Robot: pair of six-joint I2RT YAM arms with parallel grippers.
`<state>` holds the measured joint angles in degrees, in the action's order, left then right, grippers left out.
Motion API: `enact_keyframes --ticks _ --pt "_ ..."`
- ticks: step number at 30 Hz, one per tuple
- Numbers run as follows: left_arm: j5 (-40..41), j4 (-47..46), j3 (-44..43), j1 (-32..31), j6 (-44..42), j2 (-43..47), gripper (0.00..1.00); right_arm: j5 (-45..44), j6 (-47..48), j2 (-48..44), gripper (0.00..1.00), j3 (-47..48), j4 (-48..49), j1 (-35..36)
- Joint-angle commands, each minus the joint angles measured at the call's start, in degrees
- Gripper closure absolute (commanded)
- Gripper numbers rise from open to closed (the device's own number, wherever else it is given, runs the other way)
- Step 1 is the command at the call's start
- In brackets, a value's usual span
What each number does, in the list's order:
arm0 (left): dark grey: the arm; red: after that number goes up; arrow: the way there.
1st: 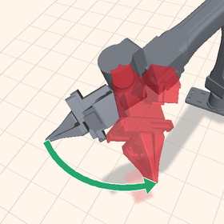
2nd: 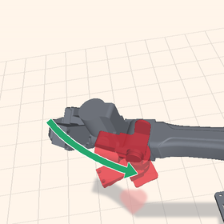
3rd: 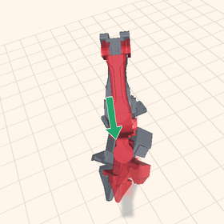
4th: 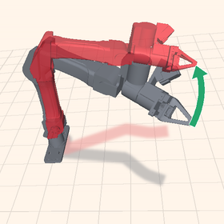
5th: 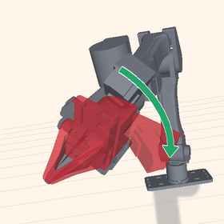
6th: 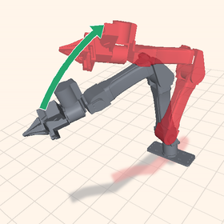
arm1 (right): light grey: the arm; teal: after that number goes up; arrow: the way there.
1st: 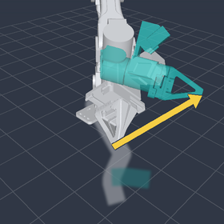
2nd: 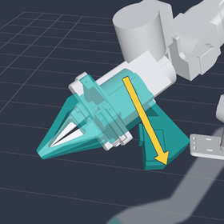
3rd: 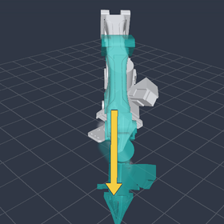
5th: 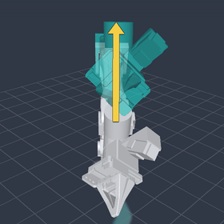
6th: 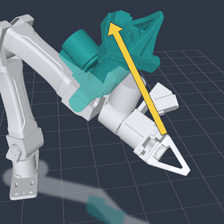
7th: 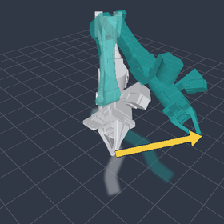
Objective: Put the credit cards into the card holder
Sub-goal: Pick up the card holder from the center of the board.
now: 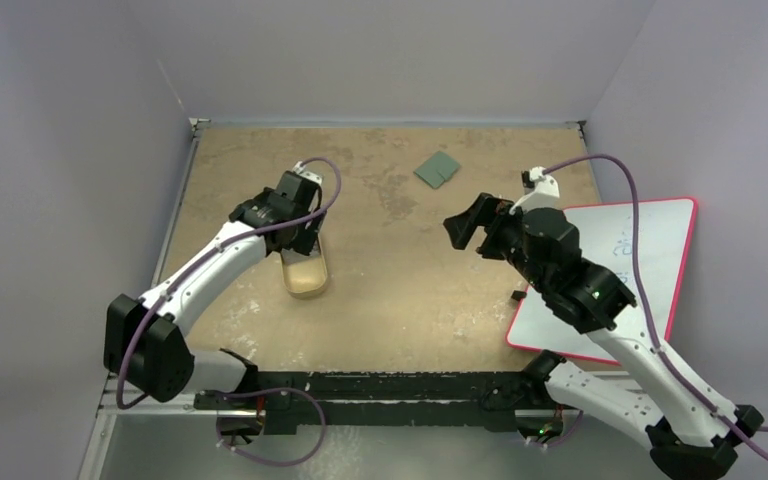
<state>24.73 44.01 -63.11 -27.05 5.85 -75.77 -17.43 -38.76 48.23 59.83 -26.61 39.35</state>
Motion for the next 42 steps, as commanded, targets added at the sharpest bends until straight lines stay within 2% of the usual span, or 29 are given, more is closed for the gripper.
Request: enact_keyframes --ticks 1,8,14,15,17,21,24,28,34,38,42 --pt "-2.02 -0.47 -3.70 0.24 -4.40 -2.26 0.21 -0.32 4.74 -3.18 0.01 -1.93 5.11 -0.24" --pt "-11.89 -10.12 2.92 0.24 -1.97 3.91 0.24 -4.72 5.96 5.65 0.01 0.03 7.40 -0.24" --pt "-21.17 -25.05 13.92 0.24 7.03 15.70 0.24 -11.15 6.52 21.88 0.07 5.10 11.53 -1.32" --pt "-21.89 -28.11 16.06 0.24 8.60 17.83 0.24 -11.18 6.42 24.92 0.09 6.32 12.12 -2.12" --pt "-21.72 -31.42 20.07 0.24 11.09 21.79 0.15 -11.35 6.59 30.63 0.15 8.19 14.06 -3.34" --pt "-18.98 -30.78 22.58 0.24 11.79 25.20 0.12 -11.31 7.37 40.04 0.34 11.47 18.08 -6.91" --pt "-17.36 -29.67 21.71 0.24 12.40 25.50 0.11 -10.06 6.49 47.43 0.37 15.57 19.15 -11.44" --pt "-18.02 -28.59 20.58 0.24 12.41 25.75 0.11 -12.84 5.60 55.81 0.46 22.14 19.94 -14.08" --pt "-19.29 -28.67 20.48 0.24 13.00 26.87 0.11 -13.90 4.27 67.24 0.47 32.89 19.46 -16.68" --pt "-19.89 -28.60 20.24 0.32 12.96 27.27 0.11 -11.29 5.11 73.65 0.48 39.44 19.02 -17.69" --pt "-19.76 -28.55 20.27 0.33 12.41 27.62 0.11 -10.95 4.47 78.11 0.47 43.14 17.40 -18.45"
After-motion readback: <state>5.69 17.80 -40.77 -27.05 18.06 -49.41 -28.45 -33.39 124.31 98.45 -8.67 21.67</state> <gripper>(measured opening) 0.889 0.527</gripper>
